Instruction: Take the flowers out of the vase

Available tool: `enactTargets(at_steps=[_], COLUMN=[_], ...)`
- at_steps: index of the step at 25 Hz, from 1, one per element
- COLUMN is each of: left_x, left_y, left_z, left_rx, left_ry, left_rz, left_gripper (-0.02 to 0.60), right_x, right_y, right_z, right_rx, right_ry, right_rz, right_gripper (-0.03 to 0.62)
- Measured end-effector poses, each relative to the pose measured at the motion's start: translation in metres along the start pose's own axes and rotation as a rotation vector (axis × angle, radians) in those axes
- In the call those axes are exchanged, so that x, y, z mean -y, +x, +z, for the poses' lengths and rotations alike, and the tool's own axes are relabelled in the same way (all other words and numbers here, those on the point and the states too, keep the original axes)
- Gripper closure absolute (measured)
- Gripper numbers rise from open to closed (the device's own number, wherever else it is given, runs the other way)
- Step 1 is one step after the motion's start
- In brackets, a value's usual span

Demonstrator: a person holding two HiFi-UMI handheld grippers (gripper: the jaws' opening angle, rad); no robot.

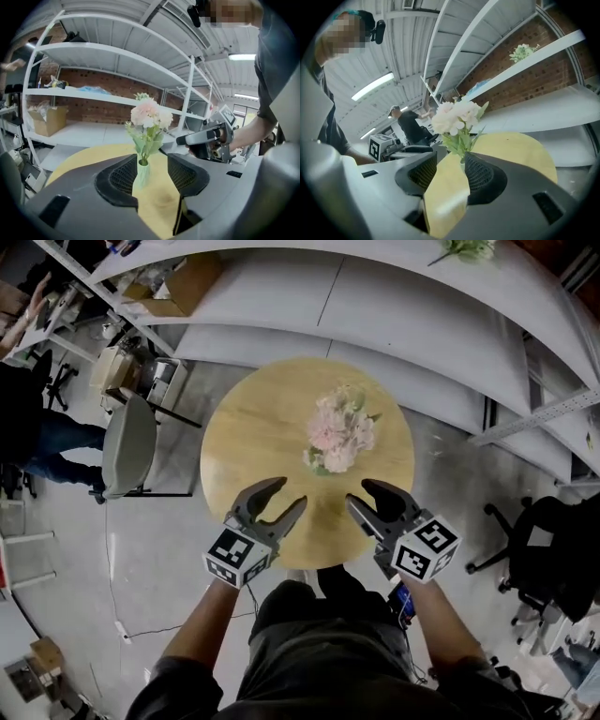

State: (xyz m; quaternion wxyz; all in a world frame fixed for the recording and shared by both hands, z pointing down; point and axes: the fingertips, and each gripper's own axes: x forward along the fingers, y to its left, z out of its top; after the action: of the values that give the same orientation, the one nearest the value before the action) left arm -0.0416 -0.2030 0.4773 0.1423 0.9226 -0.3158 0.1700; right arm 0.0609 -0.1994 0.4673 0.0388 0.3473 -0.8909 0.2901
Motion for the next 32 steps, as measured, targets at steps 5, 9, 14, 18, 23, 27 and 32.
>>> enactTargets(at_steps=[5, 9, 14, 18, 23, 27, 32], left_x=[-0.012, -0.010, -0.005, -0.006, -0.002, -0.003, -0.004], left_y=[0.033, 0.055, 0.075, 0.088, 0.098, 0.098, 0.097], left_z=[-0.015, -0.029, -0.034, -0.035, -0.028, -0.020, -0.011], left_rx=[-0.073, -0.133, -0.153, -0.187, -0.188, -0.167, -0.138], left_ry=[0.081, 0.158, 0.243, 0.300, 0.338, 0.334, 0.318], left_rz=[-0.050, -0.119, -0.200, -0.249, -0.300, -0.299, -0.285], left_gripper=[0.314, 0.264, 0.233, 0.225, 0.227, 0.244, 0.305], right_x=[0.019, 0.024, 0.028, 0.028, 0.023, 0.020, 0.017], right_y=[0.026, 0.043, 0.062, 0.077, 0.088, 0.094, 0.092], right_z=[-0.007, -0.010, -0.013, -0.011, -0.005, 0.004, 0.011], right_rx=[-0.031, -0.034, -0.042, -0.040, -0.034, -0.021, -0.005], right_ry=[-0.030, -0.042, -0.069, -0.064, -0.065, -0.063, -0.059], right_rz=[0.047, 0.079, 0.094, 0.108, 0.126, 0.136, 0.157], right_gripper=[0.398, 0.361, 0.339, 0.335, 0.335, 0.336, 0.344])
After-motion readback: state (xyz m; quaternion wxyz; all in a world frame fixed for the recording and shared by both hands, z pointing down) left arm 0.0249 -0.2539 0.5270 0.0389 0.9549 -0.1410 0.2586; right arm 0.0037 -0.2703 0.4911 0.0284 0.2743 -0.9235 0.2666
